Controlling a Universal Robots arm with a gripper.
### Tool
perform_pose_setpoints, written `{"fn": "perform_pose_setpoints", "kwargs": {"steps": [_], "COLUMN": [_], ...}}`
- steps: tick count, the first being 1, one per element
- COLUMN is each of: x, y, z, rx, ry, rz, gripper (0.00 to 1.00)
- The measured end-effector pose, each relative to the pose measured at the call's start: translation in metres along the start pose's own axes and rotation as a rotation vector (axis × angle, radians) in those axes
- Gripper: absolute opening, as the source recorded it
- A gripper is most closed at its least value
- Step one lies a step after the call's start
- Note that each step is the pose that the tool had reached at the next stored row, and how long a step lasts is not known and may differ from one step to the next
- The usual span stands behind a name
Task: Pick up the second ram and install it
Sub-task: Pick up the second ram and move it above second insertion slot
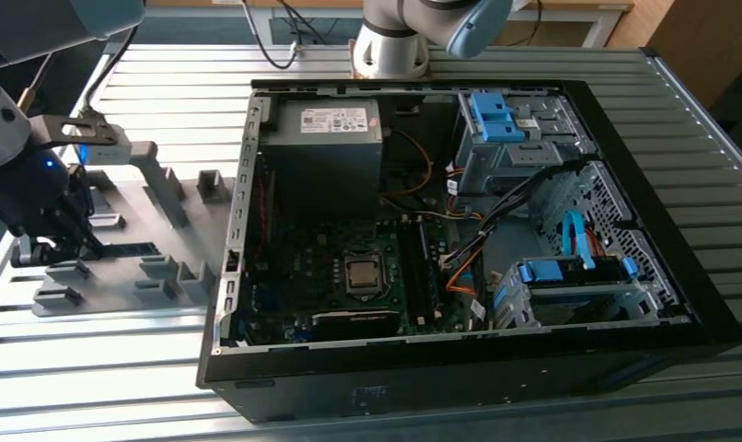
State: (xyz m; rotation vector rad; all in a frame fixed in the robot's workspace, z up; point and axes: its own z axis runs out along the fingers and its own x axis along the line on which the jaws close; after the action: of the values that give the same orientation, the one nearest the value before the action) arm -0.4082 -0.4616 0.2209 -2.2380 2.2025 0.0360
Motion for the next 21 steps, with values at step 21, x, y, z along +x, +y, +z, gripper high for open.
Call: {"fn": "perform_pose_setpoints", "kwargs": {"steps": [21], "x": [-0.0001], "y": [0.0001], "z": [-0.0056], "rx": [-0.0001], "ry": [0.0000], "rz": [0.000], "gripper": [0.14]}}
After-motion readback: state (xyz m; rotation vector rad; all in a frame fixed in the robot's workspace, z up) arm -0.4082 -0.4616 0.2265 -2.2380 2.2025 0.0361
